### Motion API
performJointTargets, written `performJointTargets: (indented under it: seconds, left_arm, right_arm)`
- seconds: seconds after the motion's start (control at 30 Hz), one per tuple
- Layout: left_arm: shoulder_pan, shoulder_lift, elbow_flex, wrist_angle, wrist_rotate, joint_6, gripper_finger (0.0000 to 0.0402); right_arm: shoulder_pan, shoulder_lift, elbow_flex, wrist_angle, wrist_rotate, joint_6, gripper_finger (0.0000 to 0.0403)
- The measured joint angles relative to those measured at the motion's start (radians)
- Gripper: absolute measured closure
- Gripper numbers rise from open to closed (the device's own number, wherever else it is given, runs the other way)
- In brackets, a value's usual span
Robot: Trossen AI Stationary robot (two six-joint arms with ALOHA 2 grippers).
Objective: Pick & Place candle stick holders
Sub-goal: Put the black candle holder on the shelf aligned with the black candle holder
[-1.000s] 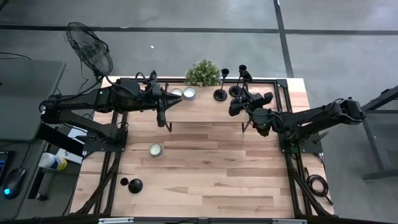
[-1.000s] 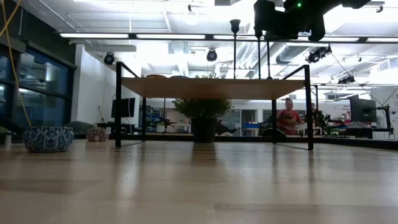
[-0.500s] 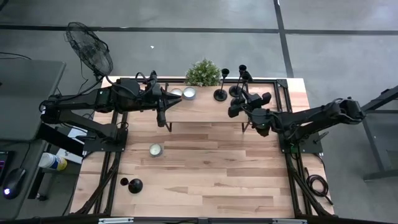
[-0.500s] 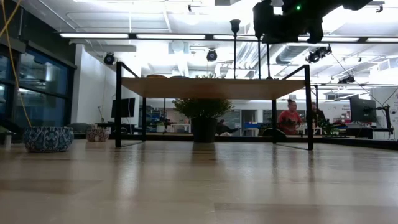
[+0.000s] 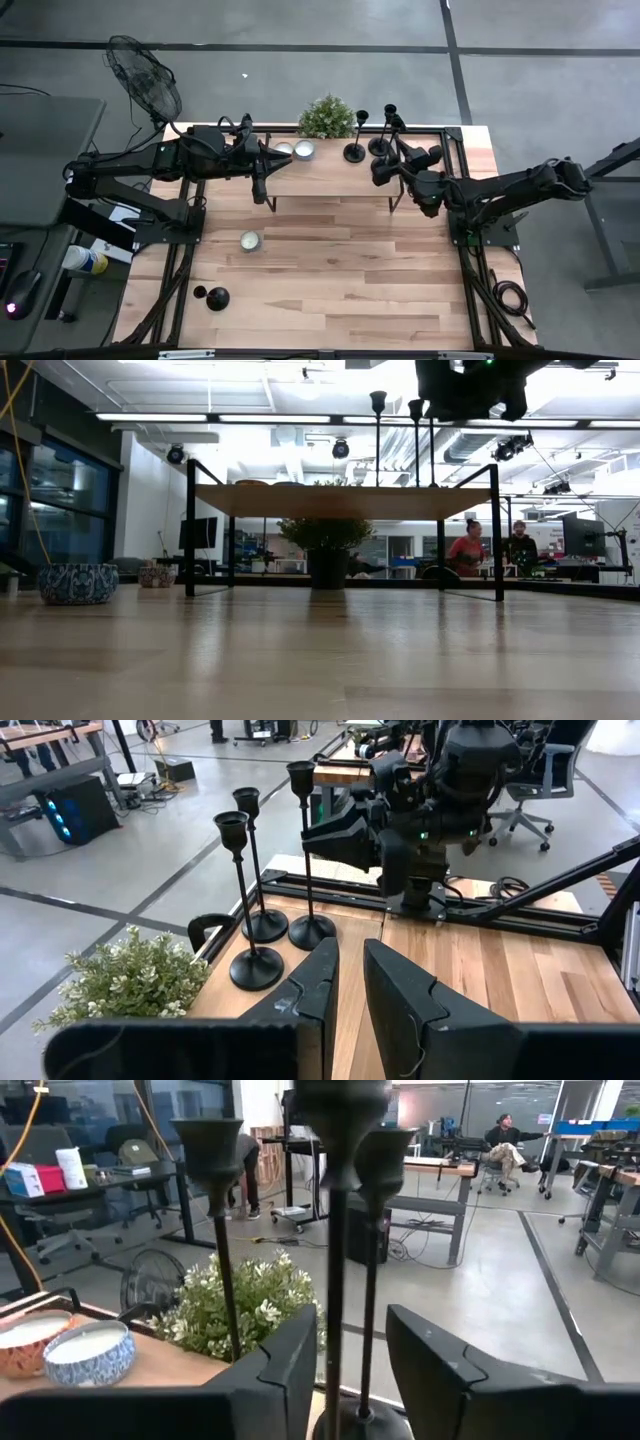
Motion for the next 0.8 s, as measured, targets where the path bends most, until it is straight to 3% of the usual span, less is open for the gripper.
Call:
performJointTargets:
  seconds: [0.43, 0.8]
  left_arm:
    - [0.0, -0.028, 0.002, -0.054, 0.001, -0.021, 0.0351]
    - [0.0, -0.093, 0.001, -0.308, 0.04, -0.147, 0.0351]
  right_arm:
    - [0.116, -0.12, 0.002, -0.138, -0.002, 0.0, 0.028]
    - [0.243, -0.174, 0.002, -0.184, -0.005, 0.0, 0.0281]
